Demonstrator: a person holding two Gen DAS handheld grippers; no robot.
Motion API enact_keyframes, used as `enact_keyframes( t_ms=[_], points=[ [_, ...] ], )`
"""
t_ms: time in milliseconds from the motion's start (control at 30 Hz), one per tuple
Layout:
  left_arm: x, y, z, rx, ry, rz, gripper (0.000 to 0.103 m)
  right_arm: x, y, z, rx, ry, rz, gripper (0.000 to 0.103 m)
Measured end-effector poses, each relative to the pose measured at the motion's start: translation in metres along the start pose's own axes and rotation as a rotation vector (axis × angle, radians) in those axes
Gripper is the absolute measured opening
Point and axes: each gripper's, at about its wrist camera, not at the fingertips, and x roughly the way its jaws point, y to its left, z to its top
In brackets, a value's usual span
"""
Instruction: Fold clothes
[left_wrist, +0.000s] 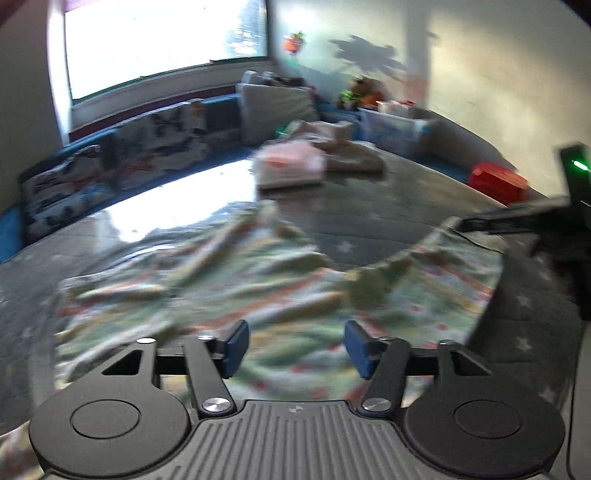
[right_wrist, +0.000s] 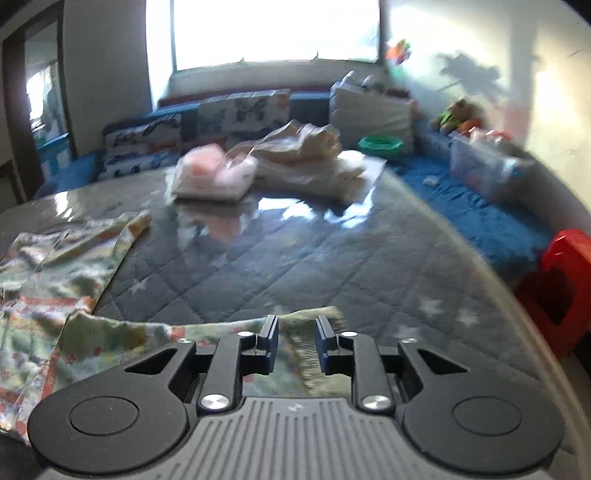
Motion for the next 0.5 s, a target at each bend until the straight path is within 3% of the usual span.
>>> enact_keyframes(
  t_ms=[200, 400, 500],
  points=[
    [0.014, -0.029, -0.006, 0.070, 0.031, -0.093, 0.038, 0.025, 0.005, 0.007, -0.013, 0.039, 0.060, 0.024],
    [0.020, -0.051, -0.022, 0.153, 0.057, -0.150, 0.037, 0.015, 0.004, 0.008, -0.046, 0.025, 0.027, 0.028],
    [0.023, -0.054, -0.027, 0.153, 0.070, -0.164, 0.037, 0.002, 0.011, 0.005, -0.064, 0.006, 0.070, 0.037]
  ],
)
